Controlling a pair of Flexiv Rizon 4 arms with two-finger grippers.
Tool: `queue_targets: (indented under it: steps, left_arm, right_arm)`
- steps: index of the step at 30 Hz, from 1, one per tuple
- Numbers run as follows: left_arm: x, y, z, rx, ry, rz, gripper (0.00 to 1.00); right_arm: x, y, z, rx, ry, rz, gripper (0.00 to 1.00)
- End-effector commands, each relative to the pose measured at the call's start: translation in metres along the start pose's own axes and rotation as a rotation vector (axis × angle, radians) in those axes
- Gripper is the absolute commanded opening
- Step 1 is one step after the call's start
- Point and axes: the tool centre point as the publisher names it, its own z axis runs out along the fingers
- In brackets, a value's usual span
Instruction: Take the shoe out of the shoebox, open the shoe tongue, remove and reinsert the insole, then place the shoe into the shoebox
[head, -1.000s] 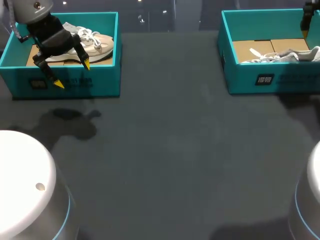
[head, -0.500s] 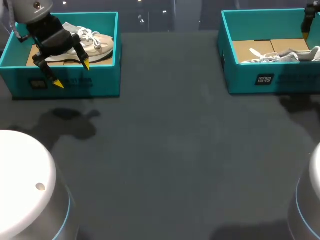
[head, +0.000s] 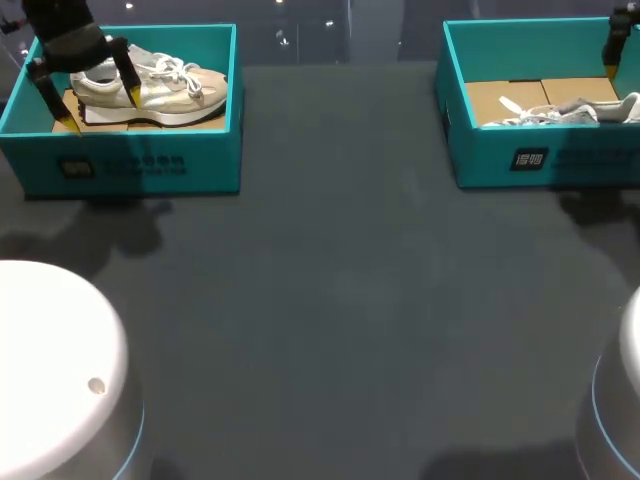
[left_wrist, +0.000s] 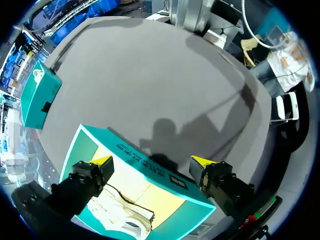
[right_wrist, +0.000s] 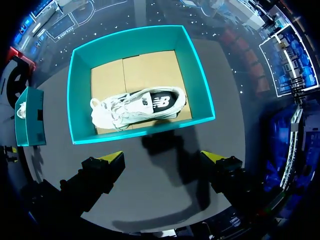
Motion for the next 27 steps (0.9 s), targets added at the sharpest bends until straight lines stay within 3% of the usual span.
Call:
queue_targets:
  steps: [1, 10, 16, 19, 27]
  left_arm:
    - [-0.007, 0.029, -0.006, 0.018, 0.059, -0.003, 1.0]
    - [-0.003, 0.079, -0.014, -0.006, 0.071, 0.086, 1.0]
    - [-0.003, 0.132, -0.028, -0.061, 0.103, 0.201, 1.0]
    - [0.003, 0.157, -0.04, -0.045, 0.12, 0.305, 1.0]
    - [0.003, 0.157, -0.04, -0.045, 0.12, 0.305, 1.0]
  right_arm:
    - [0.0, 0.0, 0.0, 0.001, 0.0, 0.0, 1.0]
    - [0.0, 0.0, 0.0, 0.001, 0.0, 0.0, 1.0]
    - [0.0, 0.0, 0.0, 0.001, 0.0, 0.0, 1.0]
    - [0.0, 0.0, 0.0, 0.001, 0.0, 0.0, 1.0]
    - [0.0, 0.0, 0.0, 0.001, 0.0, 0.0, 1.0]
